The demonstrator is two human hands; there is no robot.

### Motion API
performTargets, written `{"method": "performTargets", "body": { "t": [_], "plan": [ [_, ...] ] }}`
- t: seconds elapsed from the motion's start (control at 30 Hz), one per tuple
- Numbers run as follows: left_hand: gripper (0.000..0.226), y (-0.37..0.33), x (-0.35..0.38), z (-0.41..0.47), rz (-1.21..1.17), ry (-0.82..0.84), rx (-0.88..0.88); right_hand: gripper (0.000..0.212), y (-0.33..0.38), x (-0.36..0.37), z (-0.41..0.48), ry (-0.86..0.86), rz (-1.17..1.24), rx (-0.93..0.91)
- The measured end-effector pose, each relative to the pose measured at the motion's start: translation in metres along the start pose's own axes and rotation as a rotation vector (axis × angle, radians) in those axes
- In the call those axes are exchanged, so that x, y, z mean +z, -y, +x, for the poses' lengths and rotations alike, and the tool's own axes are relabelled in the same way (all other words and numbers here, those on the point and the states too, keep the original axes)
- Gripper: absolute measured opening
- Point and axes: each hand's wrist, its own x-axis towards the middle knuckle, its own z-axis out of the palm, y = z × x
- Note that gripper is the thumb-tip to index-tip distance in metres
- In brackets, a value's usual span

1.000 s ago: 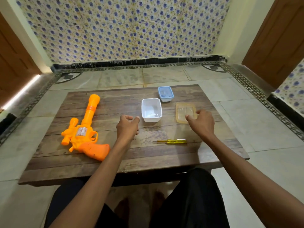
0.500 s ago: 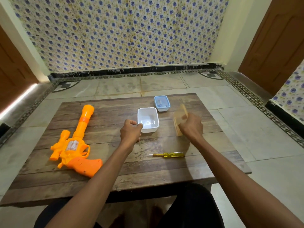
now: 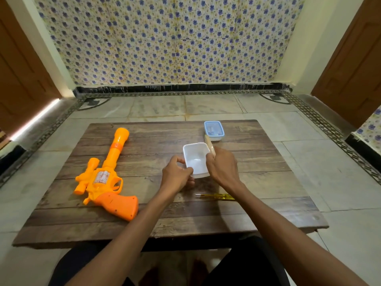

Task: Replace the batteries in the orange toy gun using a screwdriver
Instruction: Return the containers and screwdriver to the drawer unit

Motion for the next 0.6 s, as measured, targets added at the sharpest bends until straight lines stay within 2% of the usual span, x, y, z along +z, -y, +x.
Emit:
{"method": "performTargets", "body": {
  "t": [0.17,0.23,0.3,0.37,0.5,0.6],
  "plan": [
    [0.021,0.007,-0.006,-0.003,-0.086,0.065,-0.021,0.069,0.006,0.011,-0.009,0.146,-0.002,0.025],
    [0.021,0.008,-0.009,-0.003,-0.101,0.091,-0.016,0.065,0.005,0.012,-0.006,0.152,0.014,0.022],
    [0.020,0.009,-0.011,-0.002,-0.123,0.119,-0.026,0.044,0.005,0.012,-0.001,0.150,-0.020,-0.020],
    [0.015,0.010,-0.012,0.000,-0.139,0.152,-0.054,0.034,0.005,0.011,0.005,0.158,-0.052,-0.047],
    [0.014,0.008,-0.014,0.007,-0.168,0.136,-0.082,0.033,0.007,0.010,0.008,0.137,-0.047,0.000],
    [0.010,0.005,-0.016,0.009,-0.204,0.134,-0.080,0.049,0.007,0.011,0.008,0.109,-0.118,-0.006]
  ]
}}
